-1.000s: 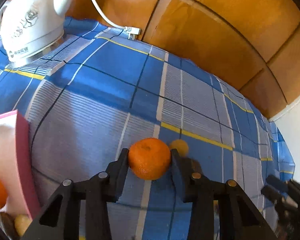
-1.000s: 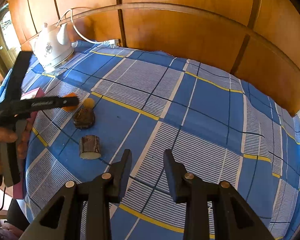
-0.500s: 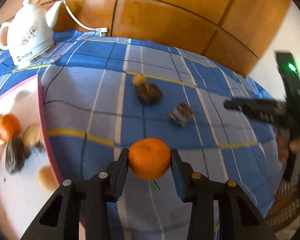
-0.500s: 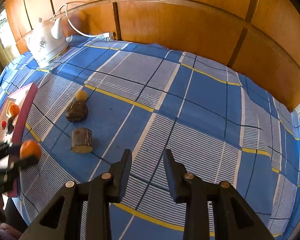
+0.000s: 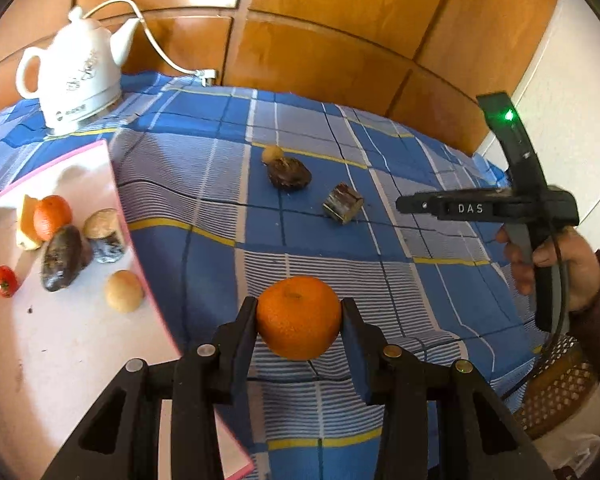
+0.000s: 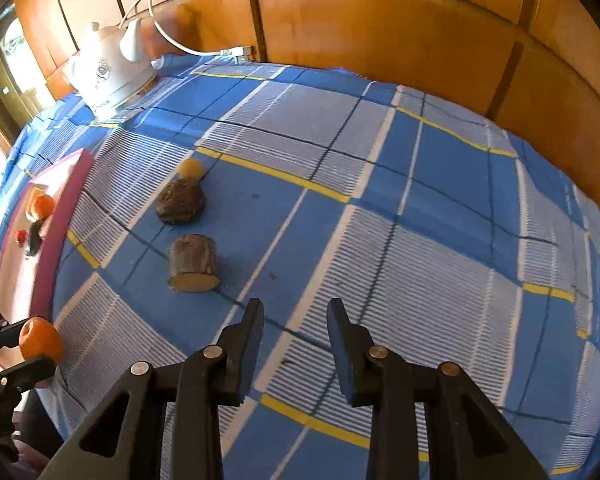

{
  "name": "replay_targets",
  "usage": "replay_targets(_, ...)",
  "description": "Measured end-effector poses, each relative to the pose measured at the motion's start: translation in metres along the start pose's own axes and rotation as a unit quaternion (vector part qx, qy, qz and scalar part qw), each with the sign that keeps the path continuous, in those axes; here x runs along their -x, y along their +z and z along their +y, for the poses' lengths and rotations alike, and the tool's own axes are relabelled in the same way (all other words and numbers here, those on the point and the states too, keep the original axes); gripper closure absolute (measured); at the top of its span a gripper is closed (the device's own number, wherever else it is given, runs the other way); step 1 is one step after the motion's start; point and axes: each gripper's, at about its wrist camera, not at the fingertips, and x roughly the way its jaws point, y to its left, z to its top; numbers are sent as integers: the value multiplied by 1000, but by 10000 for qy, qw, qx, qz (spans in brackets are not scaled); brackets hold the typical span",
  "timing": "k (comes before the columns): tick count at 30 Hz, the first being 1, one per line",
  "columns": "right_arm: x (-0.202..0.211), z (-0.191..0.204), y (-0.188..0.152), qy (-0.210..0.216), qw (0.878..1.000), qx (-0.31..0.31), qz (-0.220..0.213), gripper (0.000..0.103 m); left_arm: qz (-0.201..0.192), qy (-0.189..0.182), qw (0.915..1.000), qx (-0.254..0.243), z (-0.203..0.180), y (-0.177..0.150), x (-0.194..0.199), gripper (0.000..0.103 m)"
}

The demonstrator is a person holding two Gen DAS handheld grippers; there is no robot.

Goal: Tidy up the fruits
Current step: 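Carry the orange toward the tray with left gripper while right grasps a yellow fruit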

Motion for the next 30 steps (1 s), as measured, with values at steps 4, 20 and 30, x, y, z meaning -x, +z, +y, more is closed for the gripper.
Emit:
replay_targets(4, 3, 10, 10, 268, 9996, -56, -97, 70, -135, 32, 9998, 119, 12, 1, 12, 62)
replay_targets(20, -72, 94, 99, 505, 9986, -104, 113, 70, -289, 176, 9981, 511, 47, -7, 32, 62)
replay_targets(30, -82, 89, 103, 316, 9994, -120, 47, 78, -303, 182, 9972, 663, 55, -8, 31, 62)
